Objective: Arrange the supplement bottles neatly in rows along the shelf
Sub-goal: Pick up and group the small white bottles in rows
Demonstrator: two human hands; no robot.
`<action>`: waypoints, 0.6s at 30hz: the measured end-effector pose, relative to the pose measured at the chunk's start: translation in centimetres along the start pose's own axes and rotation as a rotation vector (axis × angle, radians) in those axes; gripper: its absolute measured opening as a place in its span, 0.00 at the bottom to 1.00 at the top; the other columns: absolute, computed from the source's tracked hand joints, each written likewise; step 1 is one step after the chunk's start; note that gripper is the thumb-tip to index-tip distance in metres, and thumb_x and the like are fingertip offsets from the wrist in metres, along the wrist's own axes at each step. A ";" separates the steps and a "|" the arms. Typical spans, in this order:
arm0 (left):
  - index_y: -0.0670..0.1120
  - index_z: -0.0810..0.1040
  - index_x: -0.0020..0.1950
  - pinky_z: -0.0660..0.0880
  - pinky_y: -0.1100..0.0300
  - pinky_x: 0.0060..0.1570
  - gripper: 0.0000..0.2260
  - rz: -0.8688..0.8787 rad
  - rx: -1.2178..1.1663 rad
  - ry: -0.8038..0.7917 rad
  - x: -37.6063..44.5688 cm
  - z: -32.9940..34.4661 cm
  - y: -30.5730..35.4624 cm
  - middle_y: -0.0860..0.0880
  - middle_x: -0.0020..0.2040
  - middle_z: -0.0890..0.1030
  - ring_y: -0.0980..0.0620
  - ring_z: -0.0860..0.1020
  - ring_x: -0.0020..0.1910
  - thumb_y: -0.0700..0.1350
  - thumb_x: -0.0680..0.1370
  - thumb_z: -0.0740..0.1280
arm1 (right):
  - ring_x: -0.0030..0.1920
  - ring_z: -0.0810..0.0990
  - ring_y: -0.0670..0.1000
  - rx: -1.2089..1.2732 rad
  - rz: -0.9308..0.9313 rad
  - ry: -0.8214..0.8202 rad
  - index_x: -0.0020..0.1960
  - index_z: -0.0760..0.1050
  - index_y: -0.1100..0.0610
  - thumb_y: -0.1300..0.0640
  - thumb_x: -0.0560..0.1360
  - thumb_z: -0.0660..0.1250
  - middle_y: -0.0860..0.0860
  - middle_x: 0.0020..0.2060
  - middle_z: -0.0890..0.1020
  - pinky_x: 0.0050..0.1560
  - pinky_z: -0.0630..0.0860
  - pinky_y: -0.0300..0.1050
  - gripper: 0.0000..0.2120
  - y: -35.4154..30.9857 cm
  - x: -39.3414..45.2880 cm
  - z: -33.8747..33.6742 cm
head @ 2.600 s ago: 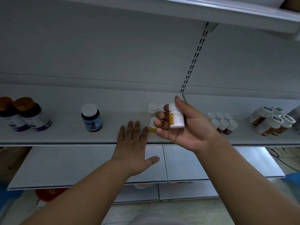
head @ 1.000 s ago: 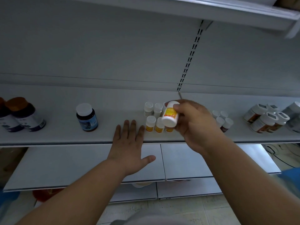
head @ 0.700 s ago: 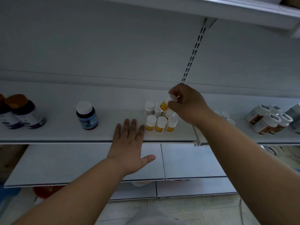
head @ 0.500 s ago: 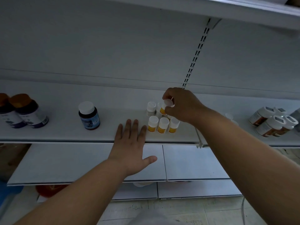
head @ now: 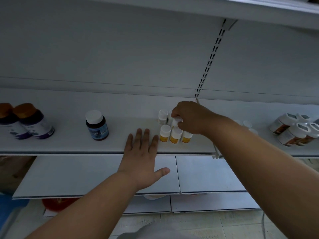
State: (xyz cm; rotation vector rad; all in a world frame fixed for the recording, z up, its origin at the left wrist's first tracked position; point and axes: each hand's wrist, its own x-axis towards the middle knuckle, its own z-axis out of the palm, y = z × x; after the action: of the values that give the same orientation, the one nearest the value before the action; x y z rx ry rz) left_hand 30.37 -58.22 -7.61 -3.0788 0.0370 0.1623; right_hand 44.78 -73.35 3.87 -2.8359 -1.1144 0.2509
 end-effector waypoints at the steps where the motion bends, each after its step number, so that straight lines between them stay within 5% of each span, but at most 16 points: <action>1: 0.47 0.34 0.80 0.37 0.37 0.74 0.47 0.000 0.001 -0.001 0.0 0.0 0.0 0.39 0.80 0.34 0.37 0.33 0.77 0.77 0.72 0.42 | 0.56 0.74 0.53 -0.011 0.000 -0.018 0.59 0.76 0.55 0.62 0.74 0.65 0.52 0.53 0.74 0.56 0.73 0.49 0.14 -0.1 0.0 0.1; 5: 0.47 0.33 0.79 0.37 0.37 0.74 0.48 -0.001 -0.003 0.001 0.0 0.0 0.0 0.39 0.80 0.34 0.37 0.33 0.77 0.77 0.72 0.43 | 0.59 0.74 0.53 -0.038 -0.001 -0.028 0.64 0.74 0.54 0.60 0.76 0.64 0.52 0.58 0.75 0.59 0.71 0.47 0.17 -0.3 0.0 0.1; 11: 0.47 0.34 0.80 0.37 0.37 0.74 0.48 0.001 -0.003 0.002 0.0 0.0 0.0 0.39 0.79 0.34 0.37 0.33 0.77 0.77 0.72 0.44 | 0.60 0.73 0.56 0.033 -0.053 0.169 0.65 0.73 0.54 0.57 0.76 0.65 0.54 0.58 0.76 0.59 0.71 0.51 0.17 -1.3 2.3 -0.4; 18: 0.47 0.35 0.80 0.38 0.36 0.74 0.48 0.004 -0.010 0.006 0.0 -0.1 0.0 0.39 0.80 0.35 0.36 0.34 0.78 0.77 0.72 0.44 | 0.56 0.76 0.54 0.050 -0.033 -0.013 0.61 0.75 0.53 0.59 0.75 0.64 0.53 0.58 0.79 0.57 0.73 0.49 0.15 -1.1 4.9 0.8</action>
State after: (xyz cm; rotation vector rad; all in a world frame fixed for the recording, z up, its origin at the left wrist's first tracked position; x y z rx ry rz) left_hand 30.37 -58.18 -7.53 -3.0895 0.0420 0.1545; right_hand 47.42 -69.13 2.60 -2.7735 -1.1402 0.2915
